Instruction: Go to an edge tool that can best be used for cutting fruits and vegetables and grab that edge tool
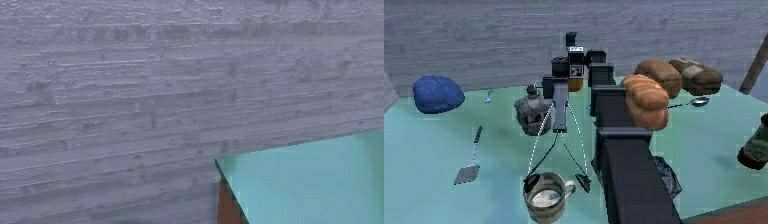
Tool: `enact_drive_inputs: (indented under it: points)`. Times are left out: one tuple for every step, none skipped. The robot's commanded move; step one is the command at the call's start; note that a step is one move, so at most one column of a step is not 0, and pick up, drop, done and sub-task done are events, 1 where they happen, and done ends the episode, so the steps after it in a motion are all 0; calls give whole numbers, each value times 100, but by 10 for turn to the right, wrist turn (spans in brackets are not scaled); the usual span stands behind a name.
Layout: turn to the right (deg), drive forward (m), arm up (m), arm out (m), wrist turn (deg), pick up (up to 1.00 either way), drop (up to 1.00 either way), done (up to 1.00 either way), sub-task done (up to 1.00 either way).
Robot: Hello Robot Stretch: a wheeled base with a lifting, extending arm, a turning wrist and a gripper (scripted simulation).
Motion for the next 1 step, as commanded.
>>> enact_drive_inputs:
  points:
    - [0, 0, 0, 0, 450, 0, 0, 0, 0]
